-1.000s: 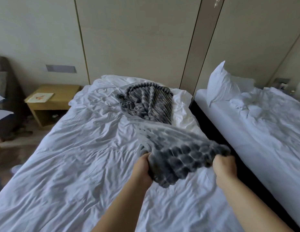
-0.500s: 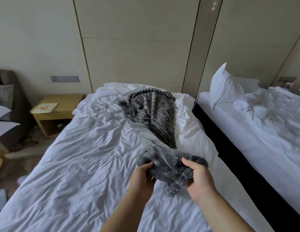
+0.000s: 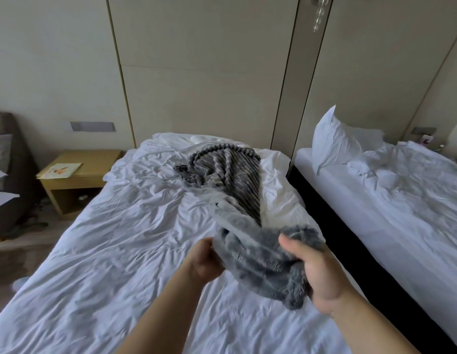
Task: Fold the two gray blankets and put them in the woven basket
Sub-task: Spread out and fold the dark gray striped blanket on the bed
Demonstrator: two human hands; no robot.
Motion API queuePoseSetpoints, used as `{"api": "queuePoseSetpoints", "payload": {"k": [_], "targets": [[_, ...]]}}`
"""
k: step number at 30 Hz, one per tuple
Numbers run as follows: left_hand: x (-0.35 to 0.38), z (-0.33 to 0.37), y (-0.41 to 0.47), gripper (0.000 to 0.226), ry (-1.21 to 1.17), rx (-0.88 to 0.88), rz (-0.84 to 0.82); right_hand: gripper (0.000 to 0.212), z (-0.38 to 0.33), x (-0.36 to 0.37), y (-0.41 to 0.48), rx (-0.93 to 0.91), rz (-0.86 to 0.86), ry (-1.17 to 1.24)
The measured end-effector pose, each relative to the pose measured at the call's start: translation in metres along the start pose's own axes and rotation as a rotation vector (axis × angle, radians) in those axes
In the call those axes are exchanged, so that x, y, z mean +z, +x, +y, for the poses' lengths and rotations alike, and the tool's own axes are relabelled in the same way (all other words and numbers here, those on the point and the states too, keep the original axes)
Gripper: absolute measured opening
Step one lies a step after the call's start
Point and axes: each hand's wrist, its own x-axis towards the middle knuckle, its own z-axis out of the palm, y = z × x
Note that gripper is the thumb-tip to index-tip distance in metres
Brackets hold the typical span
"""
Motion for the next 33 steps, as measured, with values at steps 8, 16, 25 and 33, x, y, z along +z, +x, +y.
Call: {"api": "queuePoseSetpoints", "payload": {"k": [8, 16, 25, 33], "targets": [[-0.054, -0.045, -0.024, 0.016, 1.047, -0.366, 0.169, 0.016, 0.04, -0.003, 0.023, 0.016, 0.524, -0.066], [-0.015, -0.034, -0.033, 0.051, 0.149, 0.007, -0.047, 0.032, 0.048, 0.058, 0.0, 0.074, -0.343, -0.787], [-0.026, -0.021, -0.072, 0.027, 0.377, -0.144, 0.121, 0.026, 0.085, 0.034, 0.013, 0.058, -0.085, -0.719], [-0.041, 0.004, -0.106, 0.034, 0.507, -0.119, 0.147, 0.012, 0.117, 0.045, 0.032, 0.025, -0.07, -0.973]]}}
